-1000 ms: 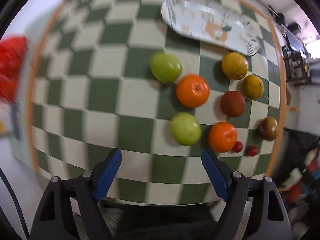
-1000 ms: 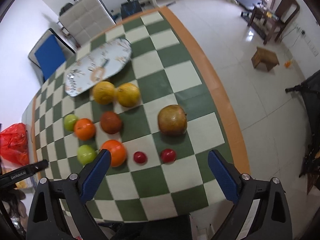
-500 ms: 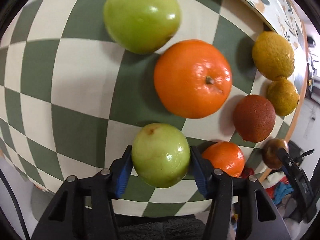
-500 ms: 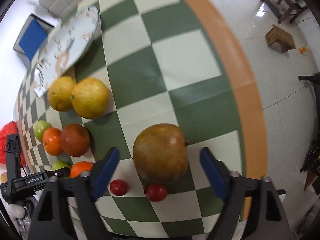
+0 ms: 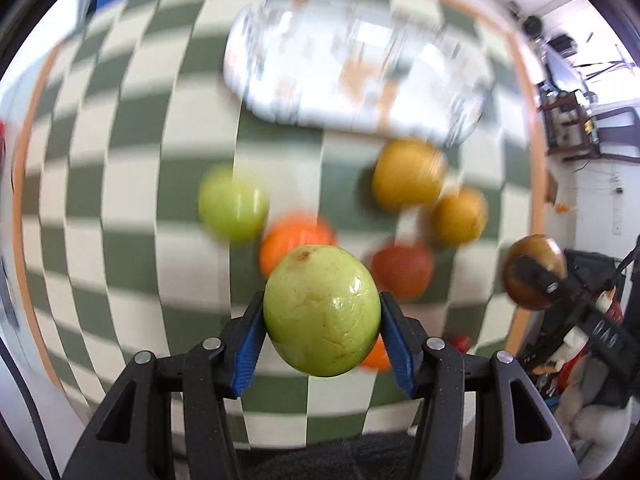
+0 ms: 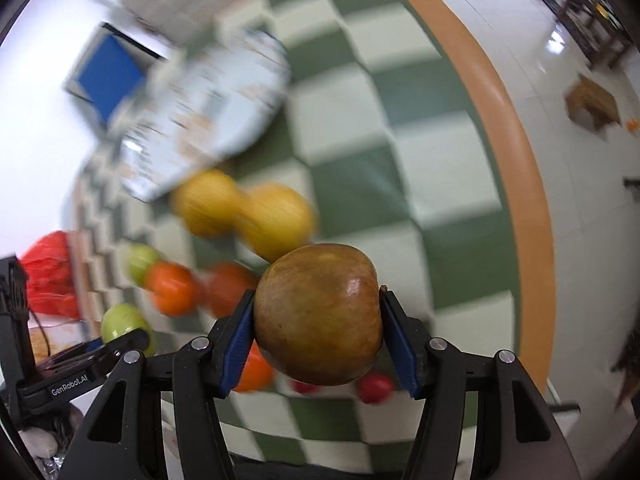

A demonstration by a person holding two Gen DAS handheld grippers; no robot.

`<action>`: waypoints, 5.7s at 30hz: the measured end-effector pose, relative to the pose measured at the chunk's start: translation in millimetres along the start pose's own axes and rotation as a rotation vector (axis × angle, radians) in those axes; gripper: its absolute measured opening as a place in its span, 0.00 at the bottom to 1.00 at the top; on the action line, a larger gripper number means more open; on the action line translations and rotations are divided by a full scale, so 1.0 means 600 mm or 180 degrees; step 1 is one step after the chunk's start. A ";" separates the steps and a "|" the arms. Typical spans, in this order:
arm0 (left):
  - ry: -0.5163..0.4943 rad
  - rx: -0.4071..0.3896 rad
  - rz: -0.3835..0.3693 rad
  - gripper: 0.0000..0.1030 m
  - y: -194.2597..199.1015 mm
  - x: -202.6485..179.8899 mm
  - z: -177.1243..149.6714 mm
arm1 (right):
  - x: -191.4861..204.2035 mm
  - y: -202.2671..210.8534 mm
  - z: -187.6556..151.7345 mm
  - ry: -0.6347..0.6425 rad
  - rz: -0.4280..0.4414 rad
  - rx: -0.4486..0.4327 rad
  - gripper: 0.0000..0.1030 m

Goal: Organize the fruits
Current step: 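Carry both fruits onto the floral plate and open both tools, then withdraw both tools from the plate toward the remaining fruits, then grasp the orange with the left tool while the right grasps a yellow lemon, then place the orange and lemon on the plate and open both tools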

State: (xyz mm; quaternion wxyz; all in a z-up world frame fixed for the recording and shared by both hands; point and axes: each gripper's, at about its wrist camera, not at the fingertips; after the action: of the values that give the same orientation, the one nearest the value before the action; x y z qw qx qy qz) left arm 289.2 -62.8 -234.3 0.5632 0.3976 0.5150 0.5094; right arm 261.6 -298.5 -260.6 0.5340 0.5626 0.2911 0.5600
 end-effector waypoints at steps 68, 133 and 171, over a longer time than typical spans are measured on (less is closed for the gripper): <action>-0.0317 -0.1519 0.0577 0.91 0.205 0.037 0.069 | 0.236 0.144 0.063 0.1005 -0.0459 -0.1127 0.91; -0.0633 -0.0030 0.0731 0.58 -0.156 -0.029 -0.091 | 0.016 -0.152 -0.061 0.0435 -0.0292 0.0342 0.60; -0.0126 -0.0219 0.0340 0.58 -0.090 0.086 0.285 | 0.194 -0.190 0.183 0.0717 -0.0172 -0.0005 0.59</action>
State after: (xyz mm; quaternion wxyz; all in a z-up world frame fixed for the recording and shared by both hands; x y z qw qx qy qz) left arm 463.8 -8.1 -269.8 0.5586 0.4149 0.4641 0.5482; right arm 419.4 -191.0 -307.1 0.5132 0.4876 0.3639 0.6053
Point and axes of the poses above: each gripper's, at about its wrist camera, not at the fingertips, and y roughly against the way its jaws point, x to its left, z to its top, and after that the axes turned 13 degrees about -x, right-handed
